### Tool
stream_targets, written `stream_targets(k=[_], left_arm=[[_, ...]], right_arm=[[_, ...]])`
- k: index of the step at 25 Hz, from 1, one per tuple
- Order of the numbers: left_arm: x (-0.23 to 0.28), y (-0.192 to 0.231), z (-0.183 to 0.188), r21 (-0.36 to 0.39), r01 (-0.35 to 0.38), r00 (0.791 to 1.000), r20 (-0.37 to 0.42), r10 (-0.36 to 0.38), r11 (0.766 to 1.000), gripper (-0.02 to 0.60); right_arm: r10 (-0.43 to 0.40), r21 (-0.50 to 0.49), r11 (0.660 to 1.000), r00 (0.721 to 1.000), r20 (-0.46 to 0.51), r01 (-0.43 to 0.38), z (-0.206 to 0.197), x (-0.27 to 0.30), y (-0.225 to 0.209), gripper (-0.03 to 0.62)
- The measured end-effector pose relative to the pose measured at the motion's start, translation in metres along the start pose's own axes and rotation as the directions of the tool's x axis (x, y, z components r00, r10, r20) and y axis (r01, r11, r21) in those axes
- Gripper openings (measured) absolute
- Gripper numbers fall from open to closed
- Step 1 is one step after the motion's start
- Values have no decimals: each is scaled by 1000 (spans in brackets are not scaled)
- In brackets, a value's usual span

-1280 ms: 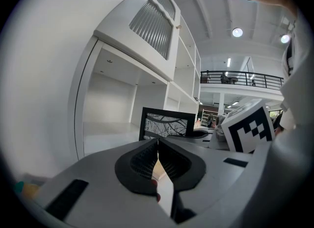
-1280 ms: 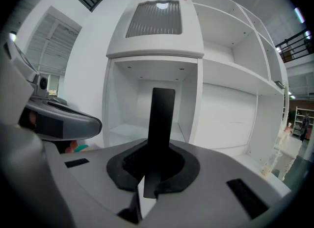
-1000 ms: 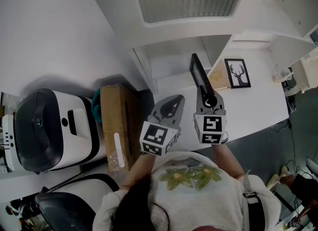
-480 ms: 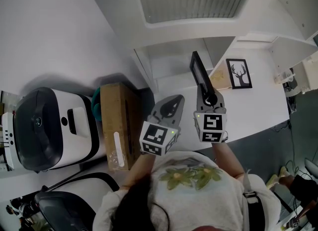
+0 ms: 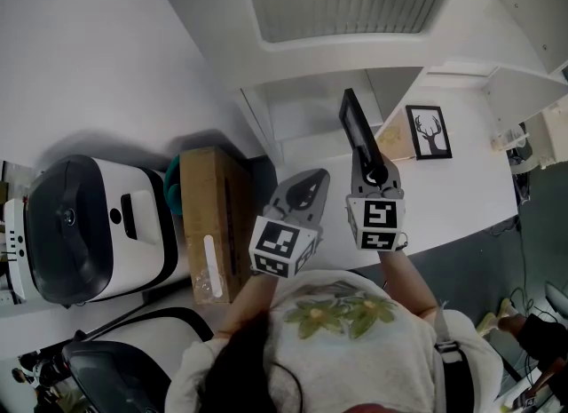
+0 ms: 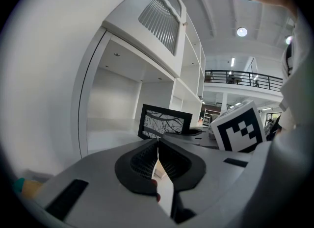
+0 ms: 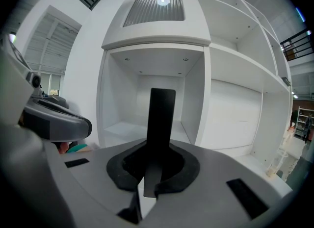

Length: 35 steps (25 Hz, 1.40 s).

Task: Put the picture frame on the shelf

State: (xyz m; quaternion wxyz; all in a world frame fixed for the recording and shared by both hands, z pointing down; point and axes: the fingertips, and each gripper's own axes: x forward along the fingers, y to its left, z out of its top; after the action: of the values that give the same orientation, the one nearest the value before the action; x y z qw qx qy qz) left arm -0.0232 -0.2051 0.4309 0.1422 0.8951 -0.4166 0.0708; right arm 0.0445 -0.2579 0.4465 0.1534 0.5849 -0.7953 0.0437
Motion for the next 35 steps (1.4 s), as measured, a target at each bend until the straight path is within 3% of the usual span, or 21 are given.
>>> stream_targets(k=[35], left_arm=[[4, 13, -5, -26, -7, 1000, -10, 7, 1000, 31]], right_arm=[[16, 13, 1000, 1000, -13, -16, 7, 40, -1, 41]])
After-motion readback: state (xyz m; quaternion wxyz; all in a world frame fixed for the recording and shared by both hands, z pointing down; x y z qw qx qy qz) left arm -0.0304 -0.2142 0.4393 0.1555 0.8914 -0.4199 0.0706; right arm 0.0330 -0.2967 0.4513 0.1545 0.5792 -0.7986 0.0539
